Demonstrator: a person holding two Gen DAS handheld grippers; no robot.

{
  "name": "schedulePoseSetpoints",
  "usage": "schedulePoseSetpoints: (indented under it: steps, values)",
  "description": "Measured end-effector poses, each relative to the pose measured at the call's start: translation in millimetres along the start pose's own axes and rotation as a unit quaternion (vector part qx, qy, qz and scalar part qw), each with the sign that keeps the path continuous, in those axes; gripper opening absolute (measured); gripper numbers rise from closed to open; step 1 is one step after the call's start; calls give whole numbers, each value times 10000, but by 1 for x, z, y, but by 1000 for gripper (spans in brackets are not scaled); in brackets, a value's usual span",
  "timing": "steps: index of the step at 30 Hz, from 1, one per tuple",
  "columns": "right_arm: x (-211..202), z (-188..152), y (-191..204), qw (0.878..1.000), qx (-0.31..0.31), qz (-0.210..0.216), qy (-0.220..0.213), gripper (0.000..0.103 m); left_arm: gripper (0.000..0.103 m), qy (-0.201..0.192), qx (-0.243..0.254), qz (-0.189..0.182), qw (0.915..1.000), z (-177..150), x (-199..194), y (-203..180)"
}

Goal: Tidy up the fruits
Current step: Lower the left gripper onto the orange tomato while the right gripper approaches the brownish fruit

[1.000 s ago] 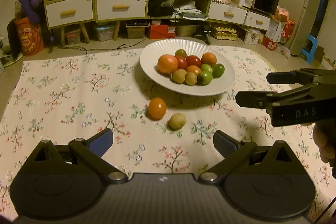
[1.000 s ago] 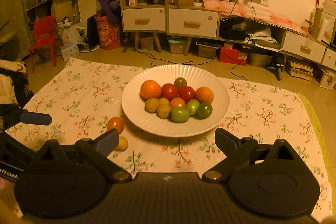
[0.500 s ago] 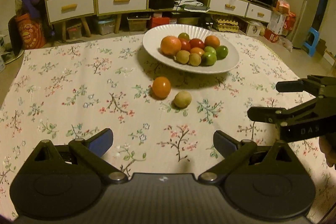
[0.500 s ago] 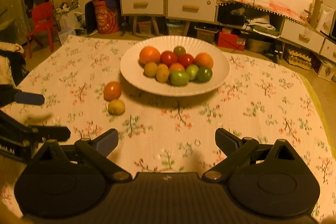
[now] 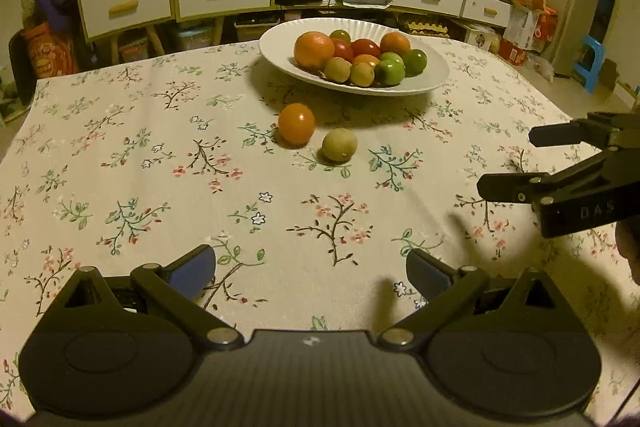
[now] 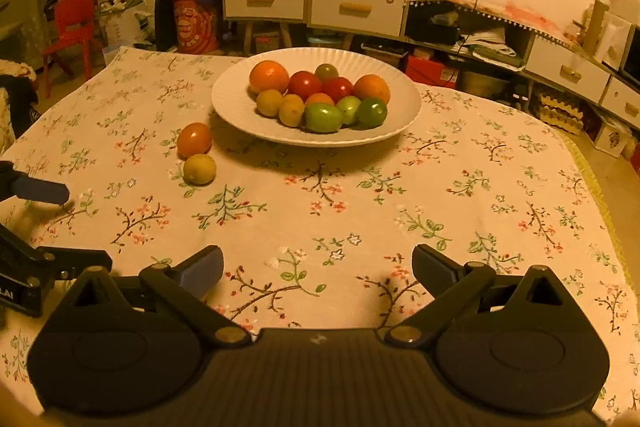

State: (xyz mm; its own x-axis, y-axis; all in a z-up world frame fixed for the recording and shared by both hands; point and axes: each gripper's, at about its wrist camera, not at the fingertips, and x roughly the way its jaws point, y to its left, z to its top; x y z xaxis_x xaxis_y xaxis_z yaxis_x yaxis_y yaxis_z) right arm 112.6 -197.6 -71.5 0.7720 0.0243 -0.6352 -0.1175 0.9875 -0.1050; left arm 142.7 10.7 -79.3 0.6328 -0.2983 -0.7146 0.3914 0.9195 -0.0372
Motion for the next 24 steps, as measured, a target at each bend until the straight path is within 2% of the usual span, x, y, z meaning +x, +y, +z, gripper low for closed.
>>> schedulePoseSetpoints:
  steps: [9, 14, 18, 24]
  values:
    - [5, -2, 6, 9998, -182, 41, 93, 101, 95, -67, 30, 116, 9999, 5, 21, 5]
    - [10, -2, 5, 9998, -159, 26, 142, 101, 94, -144, -124, 421, 9989, 16, 33, 20]
    - [16, -1, 5, 9996, -170, 54, 197, 101, 87, -251, -482, 442, 9975, 26, 37, 32]
    - [25, 3, 7, 9995, -101, 179, 244, 101, 72, -337, -186, 468, 9982, 38, 48, 28]
